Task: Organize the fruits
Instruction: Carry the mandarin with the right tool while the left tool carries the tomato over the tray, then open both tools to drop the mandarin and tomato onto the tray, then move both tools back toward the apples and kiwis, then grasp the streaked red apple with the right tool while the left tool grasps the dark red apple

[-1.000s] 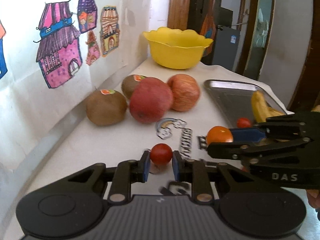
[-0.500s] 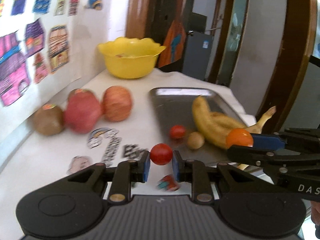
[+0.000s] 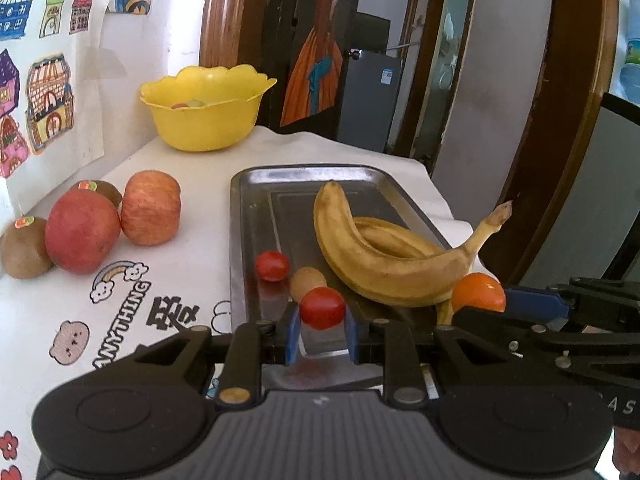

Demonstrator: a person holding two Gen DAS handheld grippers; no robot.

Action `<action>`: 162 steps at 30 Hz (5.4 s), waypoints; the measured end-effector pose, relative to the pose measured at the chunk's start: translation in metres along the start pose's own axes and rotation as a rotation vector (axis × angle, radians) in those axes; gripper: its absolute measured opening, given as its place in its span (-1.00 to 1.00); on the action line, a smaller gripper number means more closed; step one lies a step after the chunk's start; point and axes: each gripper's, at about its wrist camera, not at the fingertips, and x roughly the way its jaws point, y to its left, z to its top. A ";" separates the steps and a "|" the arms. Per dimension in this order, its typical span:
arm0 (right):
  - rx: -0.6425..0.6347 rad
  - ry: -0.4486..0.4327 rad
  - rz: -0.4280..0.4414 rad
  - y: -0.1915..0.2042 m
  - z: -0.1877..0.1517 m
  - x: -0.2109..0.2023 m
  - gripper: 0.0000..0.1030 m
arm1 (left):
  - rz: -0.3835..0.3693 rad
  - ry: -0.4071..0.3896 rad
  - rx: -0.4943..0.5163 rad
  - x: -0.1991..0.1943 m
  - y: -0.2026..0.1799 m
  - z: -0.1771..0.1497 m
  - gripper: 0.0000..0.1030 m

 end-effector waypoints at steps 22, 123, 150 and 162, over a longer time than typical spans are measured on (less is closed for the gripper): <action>-0.031 0.034 0.014 0.005 -0.005 0.031 -0.33 | 0.044 0.046 -0.002 0.014 0.001 -0.005 -0.50; -0.463 0.096 0.176 0.096 0.114 0.196 0.99 | 0.362 -0.146 0.142 -0.023 0.138 0.027 0.99; -0.757 0.189 0.330 0.110 0.096 0.260 0.61 | 0.319 -0.111 0.302 0.024 0.131 0.023 0.77; -0.761 0.172 0.361 0.114 0.097 0.265 0.37 | 0.302 -0.066 0.299 0.035 0.137 0.026 0.17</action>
